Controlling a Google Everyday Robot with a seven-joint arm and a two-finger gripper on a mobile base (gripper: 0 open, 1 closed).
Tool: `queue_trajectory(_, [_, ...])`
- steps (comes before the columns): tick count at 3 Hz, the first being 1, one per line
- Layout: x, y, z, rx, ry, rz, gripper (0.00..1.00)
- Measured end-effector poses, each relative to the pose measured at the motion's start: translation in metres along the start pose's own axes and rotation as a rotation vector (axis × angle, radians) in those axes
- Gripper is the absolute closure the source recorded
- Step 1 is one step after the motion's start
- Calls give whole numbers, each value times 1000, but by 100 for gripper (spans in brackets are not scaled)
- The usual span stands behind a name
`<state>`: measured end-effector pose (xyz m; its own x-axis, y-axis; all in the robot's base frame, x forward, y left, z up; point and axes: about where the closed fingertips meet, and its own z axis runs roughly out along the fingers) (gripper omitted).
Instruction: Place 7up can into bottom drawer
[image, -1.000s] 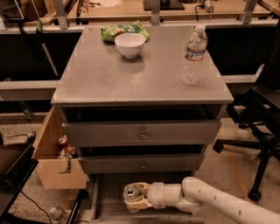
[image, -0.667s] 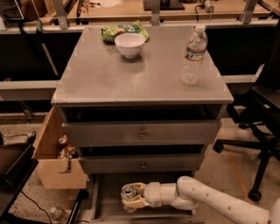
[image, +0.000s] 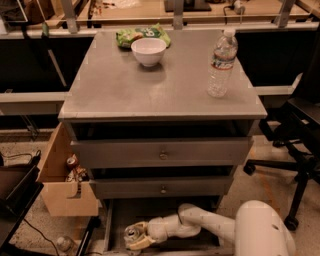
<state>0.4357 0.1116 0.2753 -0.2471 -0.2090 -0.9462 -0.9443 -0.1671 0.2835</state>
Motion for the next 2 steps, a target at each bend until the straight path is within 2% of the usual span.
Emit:
queue_trajectory(1, [19, -26, 2, -6, 12, -31, 100])
queue_trajectory(2, [19, -26, 2, -6, 12, -31, 100])
